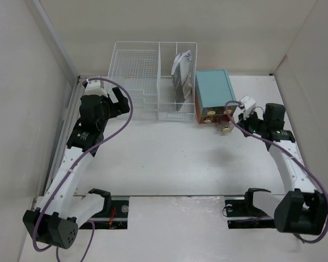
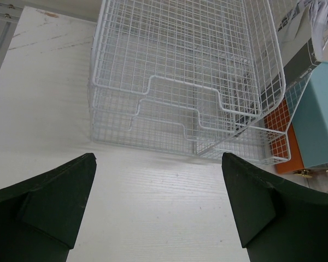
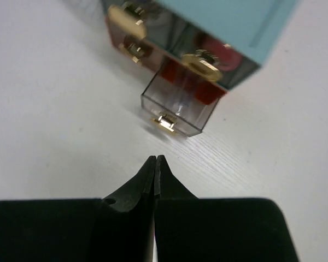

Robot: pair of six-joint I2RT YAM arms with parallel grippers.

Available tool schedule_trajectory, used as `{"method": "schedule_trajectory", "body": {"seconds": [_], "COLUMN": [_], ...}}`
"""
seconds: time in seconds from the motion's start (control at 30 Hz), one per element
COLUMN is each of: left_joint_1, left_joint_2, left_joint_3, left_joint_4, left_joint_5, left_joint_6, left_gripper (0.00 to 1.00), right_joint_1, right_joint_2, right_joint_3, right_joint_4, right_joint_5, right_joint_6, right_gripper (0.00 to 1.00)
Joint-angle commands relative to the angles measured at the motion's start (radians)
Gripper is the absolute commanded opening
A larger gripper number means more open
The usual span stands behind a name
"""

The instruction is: Organize the desk

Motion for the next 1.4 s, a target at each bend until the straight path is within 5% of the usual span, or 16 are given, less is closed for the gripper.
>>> {"method": "schedule_trajectory", "body": {"seconds": [0.0, 0.13, 0.57, 1.37], "left_joint_1": [0.004, 0.004, 0.004, 0.004], "left_joint_2": [-0.025, -0.016, -0.016, -0.043], "left_joint_3": [-0.001, -0.001, -0.010, -0.050], "left_joint_4": [0.053, 0.053, 0.062, 0.117], "left_joint_5": [0.011, 0.011, 0.020, 0.103], "left_joint_6": [0.014, 0.014, 0.014, 0.014], "left_gripper": [0.98, 0.98, 0.97, 1.00], "right_joint_1": [-0.092, -0.138, -0.200, -0.149], "right_joint_2": [-0.093, 0.054, 0.356, 0.745], "right_joint_3": [-0.054, -0.091, -0.163, -0.056], "right_joint_4": [0.297, 0.333, 0.439, 1.117], "right_joint_5": [-0.098, -0.268, -0.150, -0.196], "right_joint_6": [0.450, 0.702, 0.776, 1.378], "right_gripper": [0.00, 0.00, 0.00, 0.00]}}
